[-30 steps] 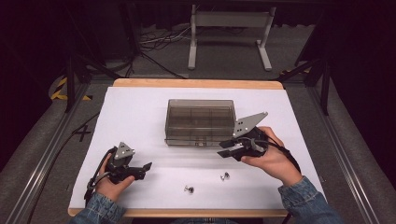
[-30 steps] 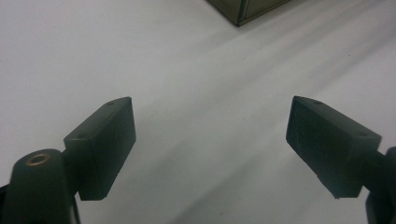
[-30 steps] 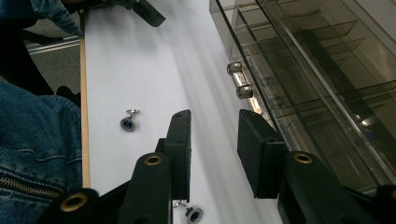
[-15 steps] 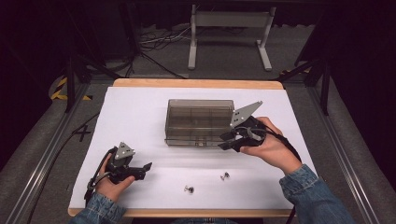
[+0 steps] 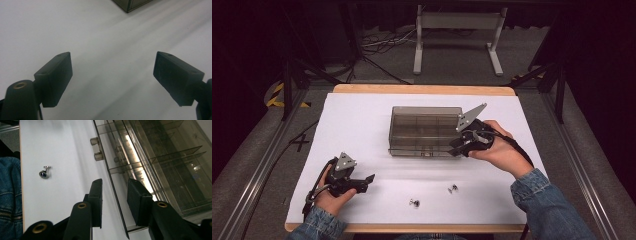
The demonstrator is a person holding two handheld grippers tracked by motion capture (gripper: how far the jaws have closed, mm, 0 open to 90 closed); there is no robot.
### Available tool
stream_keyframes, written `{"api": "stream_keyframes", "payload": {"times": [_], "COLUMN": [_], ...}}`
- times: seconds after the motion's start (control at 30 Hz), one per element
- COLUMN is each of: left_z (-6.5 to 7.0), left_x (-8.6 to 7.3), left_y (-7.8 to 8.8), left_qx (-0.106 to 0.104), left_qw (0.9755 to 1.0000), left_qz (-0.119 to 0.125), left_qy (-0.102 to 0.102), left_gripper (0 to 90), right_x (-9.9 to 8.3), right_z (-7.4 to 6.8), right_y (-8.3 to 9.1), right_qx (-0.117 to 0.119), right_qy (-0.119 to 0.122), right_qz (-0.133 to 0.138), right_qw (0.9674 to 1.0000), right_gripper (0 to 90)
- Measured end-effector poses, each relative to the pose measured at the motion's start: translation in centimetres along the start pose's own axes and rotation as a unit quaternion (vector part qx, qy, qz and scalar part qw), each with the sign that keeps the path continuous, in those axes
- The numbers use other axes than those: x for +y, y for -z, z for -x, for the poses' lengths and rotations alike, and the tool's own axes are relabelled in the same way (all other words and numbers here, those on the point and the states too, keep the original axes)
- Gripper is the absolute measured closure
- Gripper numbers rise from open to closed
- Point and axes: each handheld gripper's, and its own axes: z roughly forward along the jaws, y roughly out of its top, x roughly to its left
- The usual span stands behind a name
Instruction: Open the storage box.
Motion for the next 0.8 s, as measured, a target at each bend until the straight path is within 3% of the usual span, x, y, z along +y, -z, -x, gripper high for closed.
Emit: {"api": "stream_keyframes", "payload": {"times": [0.1, 0.33, 0.53, 0.6, 0.63, 0.8], "left_z": [0.0, 0.0, 0.0, 0.0, 0.0, 0.0], "left_x": [0.0, 0.0, -0.1, -0.1, -0.1, -0.1], "left_y": [0.0, -0.2, -0.2, -0.2, -0.2, -0.2], "left_qx": [0.001, 0.0, 0.001, 0.001, 0.001, 0.0], "left_qw": [1.0, 1.0, 1.0, 1.0, 1.0, 1.0], "left_qz": [0.0, -0.004, -0.004, -0.004, -0.004, -0.005], "left_qy": [0.0, 0.0, 0.002, 0.002, 0.001, 0.001], "left_gripper": [16.4, 16.3, 16.3, 16.4, 16.4, 16.4], "right_x": [-0.1, -0.3, -0.3, -0.3, -0.2, 0.2], "right_z": [0.2, 0.6, 0.8, 0.8, 0.6, 0.5], "right_y": [-0.4, -0.9, -1.6, -1.7, -1.8, -1.8], "right_qx": [-0.009, 0.003, 0.003, 0.002, 0.005, 0.003], "right_qy": [0.009, 0.005, 0.007, 0.011, 0.012, 0.019], "right_qz": [-0.014, -0.04, -0.083, -0.085, -0.1, -0.111], "right_qw": [0.9998, 0.9992, 0.9965, 0.9963, 0.9949, 0.9937], "right_gripper": [67.9, 71.7, 72.7, 72.6, 72.8, 80.0]}}
